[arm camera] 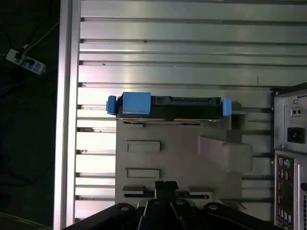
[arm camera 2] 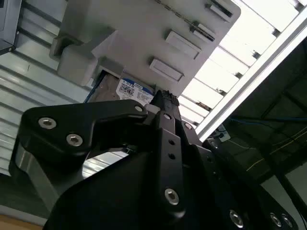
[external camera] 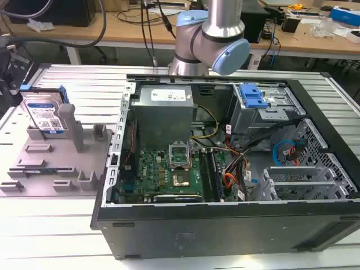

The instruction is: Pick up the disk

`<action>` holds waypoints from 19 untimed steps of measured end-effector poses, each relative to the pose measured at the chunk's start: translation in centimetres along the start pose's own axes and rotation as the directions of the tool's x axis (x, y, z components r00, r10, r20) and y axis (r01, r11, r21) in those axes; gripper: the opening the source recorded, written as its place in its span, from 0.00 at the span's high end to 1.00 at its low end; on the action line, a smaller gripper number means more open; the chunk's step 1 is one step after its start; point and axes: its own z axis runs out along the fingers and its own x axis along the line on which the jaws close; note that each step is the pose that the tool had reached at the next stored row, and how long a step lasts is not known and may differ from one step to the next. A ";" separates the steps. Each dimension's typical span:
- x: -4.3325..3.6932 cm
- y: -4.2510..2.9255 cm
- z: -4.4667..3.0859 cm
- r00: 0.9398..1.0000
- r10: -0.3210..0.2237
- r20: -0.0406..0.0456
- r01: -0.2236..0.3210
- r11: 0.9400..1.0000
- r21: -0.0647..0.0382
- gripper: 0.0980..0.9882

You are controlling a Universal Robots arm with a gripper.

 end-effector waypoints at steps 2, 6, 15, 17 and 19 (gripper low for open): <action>0.00 0.00 0.00 1.000 0.000 0.000 0.000 1.000 0.000 0.99; 0.00 0.00 0.00 1.000 0.000 0.000 0.000 1.000 0.000 0.99; 0.00 0.00 0.07 0.986 -0.168 -0.006 0.168 0.986 0.000 0.99; 0.00 0.00 0.09 0.978 -0.210 -0.008 0.210 0.978 -0.001 0.99; 0.00 -0.01 0.12 0.965 -0.262 -0.010 0.262 0.965 -0.001 0.99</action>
